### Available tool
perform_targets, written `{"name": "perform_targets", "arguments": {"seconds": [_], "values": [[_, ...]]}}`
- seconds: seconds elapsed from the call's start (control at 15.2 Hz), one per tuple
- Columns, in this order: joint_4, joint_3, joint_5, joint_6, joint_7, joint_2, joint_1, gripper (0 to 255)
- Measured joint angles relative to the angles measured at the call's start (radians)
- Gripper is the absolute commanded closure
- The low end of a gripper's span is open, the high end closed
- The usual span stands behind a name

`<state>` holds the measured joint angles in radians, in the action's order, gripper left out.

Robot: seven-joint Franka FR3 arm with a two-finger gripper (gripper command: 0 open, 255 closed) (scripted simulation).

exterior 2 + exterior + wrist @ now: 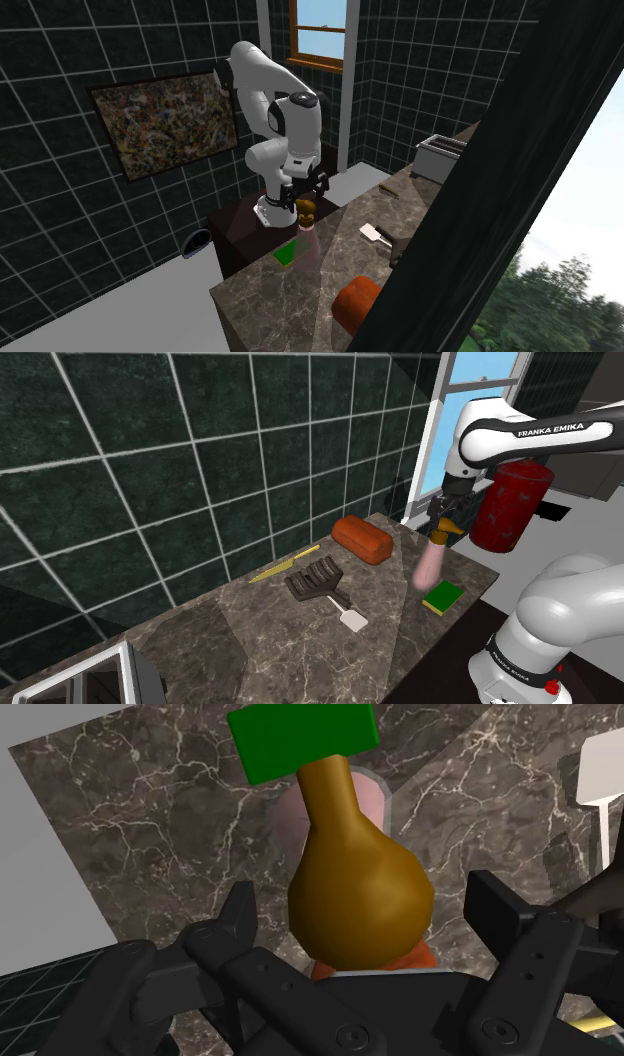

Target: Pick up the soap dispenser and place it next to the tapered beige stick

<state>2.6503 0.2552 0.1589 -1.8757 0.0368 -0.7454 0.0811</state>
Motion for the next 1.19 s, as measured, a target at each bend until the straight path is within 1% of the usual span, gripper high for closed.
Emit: {"name": "perform_targets", "arguments": {"seconds": [0.33, 0.4, 1.06, 1.19], "values": [[0.003, 0.001, 0.001, -0.004, 0.0, 0.0, 0.0, 0], [0.003, 0.001, 0.001, -0.004, 0.0, 0.0, 0.0, 255], [0.003, 0.001, 0.001, -0.004, 0.0, 0.0, 0.0, 255], [-0.012, -0.002, -0.002, 0.013, -0.001, -0.002, -0.001, 255]]}}
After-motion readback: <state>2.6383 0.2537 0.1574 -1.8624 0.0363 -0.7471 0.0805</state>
